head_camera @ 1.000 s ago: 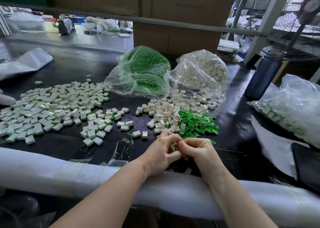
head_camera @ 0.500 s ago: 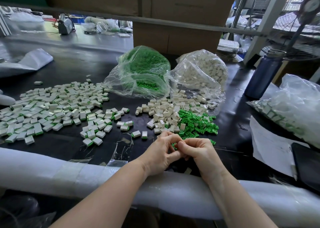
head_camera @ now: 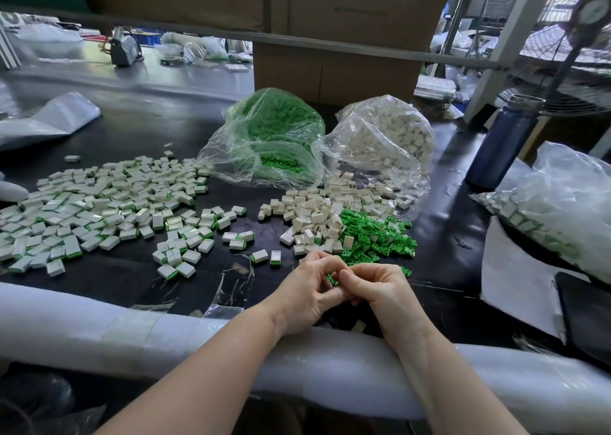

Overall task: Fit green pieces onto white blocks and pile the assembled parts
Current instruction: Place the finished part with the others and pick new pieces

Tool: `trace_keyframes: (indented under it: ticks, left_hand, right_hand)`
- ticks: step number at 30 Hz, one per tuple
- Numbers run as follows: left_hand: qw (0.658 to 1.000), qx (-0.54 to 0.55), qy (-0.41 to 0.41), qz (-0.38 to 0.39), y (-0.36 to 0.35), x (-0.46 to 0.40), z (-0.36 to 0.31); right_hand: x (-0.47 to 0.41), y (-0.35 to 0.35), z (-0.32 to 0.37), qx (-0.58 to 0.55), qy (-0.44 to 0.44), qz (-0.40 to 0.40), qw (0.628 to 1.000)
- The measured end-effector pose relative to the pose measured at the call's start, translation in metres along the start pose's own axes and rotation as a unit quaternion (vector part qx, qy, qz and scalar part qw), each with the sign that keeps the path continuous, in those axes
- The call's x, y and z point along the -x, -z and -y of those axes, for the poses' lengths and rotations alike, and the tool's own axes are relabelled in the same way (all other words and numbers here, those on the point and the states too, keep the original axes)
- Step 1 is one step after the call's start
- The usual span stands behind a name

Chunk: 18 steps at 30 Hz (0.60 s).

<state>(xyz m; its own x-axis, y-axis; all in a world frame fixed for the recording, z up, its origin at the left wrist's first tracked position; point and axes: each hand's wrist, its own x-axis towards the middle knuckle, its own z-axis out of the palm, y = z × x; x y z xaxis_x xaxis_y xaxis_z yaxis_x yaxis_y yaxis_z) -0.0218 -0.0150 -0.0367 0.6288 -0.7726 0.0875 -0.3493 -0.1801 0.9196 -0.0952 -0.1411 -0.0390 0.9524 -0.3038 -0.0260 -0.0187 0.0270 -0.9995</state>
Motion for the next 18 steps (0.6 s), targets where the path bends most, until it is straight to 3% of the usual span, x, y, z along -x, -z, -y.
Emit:
trace_keyframes:
  ticks: [18]
  left_hand:
    - [1.000, -0.002, 0.002, -0.001, -0.0007, 0.0015, -0.0011]
  right_hand:
    - [-0.0001, -0.0020, 0.0024, -0.003, -0.004, -0.014, 1.000]
